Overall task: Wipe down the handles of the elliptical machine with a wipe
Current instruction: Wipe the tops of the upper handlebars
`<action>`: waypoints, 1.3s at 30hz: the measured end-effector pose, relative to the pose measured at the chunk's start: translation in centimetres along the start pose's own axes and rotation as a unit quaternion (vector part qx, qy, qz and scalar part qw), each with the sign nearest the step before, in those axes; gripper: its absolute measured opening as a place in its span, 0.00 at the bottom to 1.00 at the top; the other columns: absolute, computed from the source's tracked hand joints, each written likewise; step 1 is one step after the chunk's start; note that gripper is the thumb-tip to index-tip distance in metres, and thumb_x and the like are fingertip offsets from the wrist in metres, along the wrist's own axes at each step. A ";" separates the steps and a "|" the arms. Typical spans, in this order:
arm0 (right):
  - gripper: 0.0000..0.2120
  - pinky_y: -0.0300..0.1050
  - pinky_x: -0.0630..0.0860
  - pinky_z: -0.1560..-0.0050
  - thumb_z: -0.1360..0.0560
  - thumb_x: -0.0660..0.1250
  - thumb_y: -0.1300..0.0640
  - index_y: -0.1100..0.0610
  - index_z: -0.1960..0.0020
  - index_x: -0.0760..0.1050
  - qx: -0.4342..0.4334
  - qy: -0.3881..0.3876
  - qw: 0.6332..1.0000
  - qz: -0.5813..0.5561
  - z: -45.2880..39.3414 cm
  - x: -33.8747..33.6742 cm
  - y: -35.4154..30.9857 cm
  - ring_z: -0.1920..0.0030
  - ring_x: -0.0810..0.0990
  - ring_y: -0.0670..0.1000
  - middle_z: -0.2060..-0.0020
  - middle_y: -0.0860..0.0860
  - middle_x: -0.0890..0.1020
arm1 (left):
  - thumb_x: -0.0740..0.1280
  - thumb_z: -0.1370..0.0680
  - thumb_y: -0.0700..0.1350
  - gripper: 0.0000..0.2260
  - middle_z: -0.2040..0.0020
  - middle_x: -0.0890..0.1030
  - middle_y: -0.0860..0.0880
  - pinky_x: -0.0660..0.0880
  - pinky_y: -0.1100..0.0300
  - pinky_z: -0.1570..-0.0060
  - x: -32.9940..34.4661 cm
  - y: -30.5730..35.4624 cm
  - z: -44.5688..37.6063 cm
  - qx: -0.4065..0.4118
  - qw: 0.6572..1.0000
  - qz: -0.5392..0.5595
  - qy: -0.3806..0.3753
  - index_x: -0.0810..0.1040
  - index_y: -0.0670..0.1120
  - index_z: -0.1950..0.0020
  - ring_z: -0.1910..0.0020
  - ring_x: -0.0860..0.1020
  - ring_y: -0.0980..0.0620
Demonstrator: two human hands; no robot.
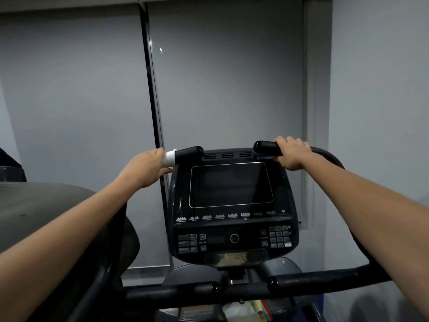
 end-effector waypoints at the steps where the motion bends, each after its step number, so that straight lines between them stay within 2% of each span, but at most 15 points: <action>1: 0.23 0.58 0.63 0.32 0.21 0.64 0.47 0.50 0.29 0.62 0.004 0.002 1.000 0.003 0.0 0.0 0.0 0.35 0.70 0.62 0.36 0.58 0.72 | 0.66 0.20 0.54 0.17 0.46 0.78 0.42 0.73 0.51 0.55 -0.1 0.9 -0.4 0.012 1.000 -0.027 0.003 0.69 0.41 0.45 0.50 0.78 0.41; 5: 0.23 0.58 0.61 0.31 0.21 0.63 0.47 0.51 0.29 0.62 0.010 -0.010 1.000 0.003 0.4 -0.1 -0.1 0.33 0.68 0.63 0.34 0.59 0.70 | 0.67 0.20 0.52 0.19 0.42 0.77 0.40 0.72 0.50 0.47 -0.3 4.7 -2.5 0.033 0.998 -0.045 0.003 0.69 0.39 0.40 0.44 0.77 0.41; 10: 0.26 0.58 0.61 0.29 0.21 0.64 0.51 0.50 0.26 0.59 0.022 -0.029 0.999 0.010 1.0 -0.5 -0.8 0.32 0.68 0.64 0.33 0.61 0.69 | 0.67 0.21 0.51 0.21 0.37 0.74 0.40 0.71 0.49 0.43 -0.4 6.6 -3.3 -0.003 1.000 -0.012 -0.009 0.67 0.39 0.35 0.39 0.75 0.39; 13: 0.28 0.57 0.58 0.26 0.21 0.63 0.53 0.50 0.24 0.56 0.034 -0.031 0.999 0.018 1.4 -0.8 -0.9 0.30 0.66 0.65 0.32 0.62 0.68 | 0.66 0.20 0.51 0.20 0.36 0.73 0.40 0.70 0.49 0.43 -0.6 5.1 -2.3 -0.002 1.000 0.018 -0.025 0.67 0.39 0.35 0.38 0.74 0.39; 15: 0.28 0.57 0.61 0.28 0.20 0.61 0.54 0.49 0.23 0.56 0.024 -0.034 0.999 0.007 1.9 -1.0 -0.3 0.31 0.67 0.65 0.31 0.61 0.68 | 0.66 0.20 0.51 0.20 0.38 0.74 0.39 0.70 0.48 0.44 -0.4 2.6 -0.9 -0.019 0.999 0.024 -0.035 0.68 0.39 0.37 0.40 0.74 0.39; 20: 0.28 0.57 0.64 0.30 0.20 0.61 0.54 0.49 0.22 0.55 0.008 -0.029 1.000 0.004 2.2 -1.2 -0.1 0.31 0.68 0.64 0.31 0.60 0.68 | 0.68 0.21 0.51 0.17 0.45 0.77 0.40 0.72 0.49 0.53 0.7 -4.5 2.9 -0.136 0.985 0.081 -0.073 0.69 0.40 0.42 0.53 0.75 0.41; 23: 0.30 0.57 0.60 0.27 0.21 0.61 0.55 0.49 0.22 0.54 0.018 -0.029 0.999 0.019 2.0 -0.6 -0.4 0.30 0.66 0.64 0.30 0.59 0.68 | 0.67 0.20 0.51 0.18 0.43 0.77 0.39 0.71 0.51 0.53 0.9 -4.1 2.6 -0.156 0.984 0.049 -0.064 0.68 0.39 0.40 0.49 0.76 0.40; 27: 0.32 0.57 0.58 0.26 0.23 0.63 0.57 0.49 0.23 0.54 0.029 -0.028 0.999 0.027 1.7 -0.5 -0.6 0.30 0.66 0.63 0.31 0.58 0.68 | 0.65 0.20 0.51 0.19 0.39 0.75 0.41 0.71 0.49 0.46 0.5 0.4 -0.1 -0.094 0.994 -0.029 -0.040 0.67 0.39 0.37 0.42 0.75 0.40; 31: 0.30 0.57 0.58 0.26 0.22 0.61 0.55 0.48 0.23 0.53 0.029 -0.020 0.999 0.023 1.3 0.0 -0.3 0.30 0.66 0.62 0.33 0.58 0.68 | 0.67 0.21 0.51 0.20 0.37 0.74 0.41 0.70 0.49 0.43 0.2 5.1 -3.3 -0.045 0.998 -0.026 -0.025 0.67 0.40 0.36 0.38 0.75 0.40; 36: 0.27 0.57 0.57 0.26 0.20 0.60 0.52 0.46 0.23 0.54 0.025 -0.002 1.000 0.011 1.1 0.3 0.2 0.30 0.66 0.61 0.33 0.57 0.68 | 0.65 0.20 0.52 0.16 0.43 0.76 0.43 0.70 0.52 0.48 0.2 7.1 -3.8 0.021 0.999 -0.009 0.047 0.69 0.41 0.41 0.44 0.76 0.42; 39: 0.27 0.56 0.56 0.26 0.20 0.59 0.52 0.46 0.23 0.55 0.016 0.003 1.000 0.004 1.2 0.3 0.6 0.30 0.66 0.61 0.33 0.56 0.69 | 0.65 0.20 0.54 0.16 0.45 0.78 0.43 0.71 0.51 0.50 -0.1 4.7 -2.4 0.025 0.998 0.044 0.038 0.70 0.42 0.43 0.47 0.77 0.41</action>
Point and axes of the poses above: each hand's wrist, its own z-axis away from the middle knuckle, its own x-axis out of the palm, y = z × x, the point moved 5 cm from there along -z, towards the middle knuckle
